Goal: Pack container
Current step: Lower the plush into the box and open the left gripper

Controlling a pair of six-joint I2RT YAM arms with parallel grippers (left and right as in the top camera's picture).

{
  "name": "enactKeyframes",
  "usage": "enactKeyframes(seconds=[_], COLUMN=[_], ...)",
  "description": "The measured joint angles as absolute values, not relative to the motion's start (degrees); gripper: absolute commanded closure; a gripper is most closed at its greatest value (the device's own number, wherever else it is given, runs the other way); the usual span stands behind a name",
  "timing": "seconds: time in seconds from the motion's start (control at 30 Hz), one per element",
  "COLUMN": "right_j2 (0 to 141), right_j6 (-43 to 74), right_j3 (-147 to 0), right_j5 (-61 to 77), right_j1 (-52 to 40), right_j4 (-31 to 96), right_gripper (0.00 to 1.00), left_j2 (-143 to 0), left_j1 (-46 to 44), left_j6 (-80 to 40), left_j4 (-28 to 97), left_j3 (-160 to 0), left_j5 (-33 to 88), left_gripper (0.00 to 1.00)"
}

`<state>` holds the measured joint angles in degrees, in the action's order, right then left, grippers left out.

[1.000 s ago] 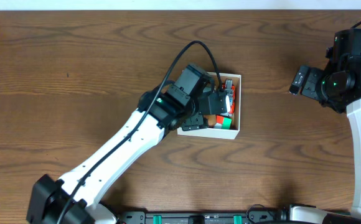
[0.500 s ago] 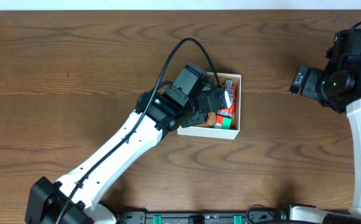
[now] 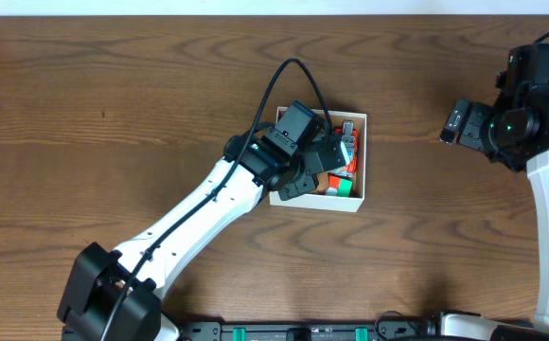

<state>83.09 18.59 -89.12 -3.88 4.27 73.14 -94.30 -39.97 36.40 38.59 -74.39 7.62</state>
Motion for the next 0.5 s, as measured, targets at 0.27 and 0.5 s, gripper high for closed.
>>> enactKeyframes(seconds=[0.27,0.5], right_j2=[83.1,83.1], right_j6=[18.6,18.6], right_j3=[-89.1,-89.1], right_j5=[-3.9,-3.9], right_j1=[4.3,4.3], right_j4=[73.1,73.1], right_gripper=[0.01,0.01], left_j2=[-96.6,-104.0], left_j1=[-40.0,-40.1], left_j6=[34.3,33.0], left_j4=[38.6,35.3], left_j3=[-73.1,-72.9], left_j5=[7.9,12.8], left_gripper=[0.94,0.94])
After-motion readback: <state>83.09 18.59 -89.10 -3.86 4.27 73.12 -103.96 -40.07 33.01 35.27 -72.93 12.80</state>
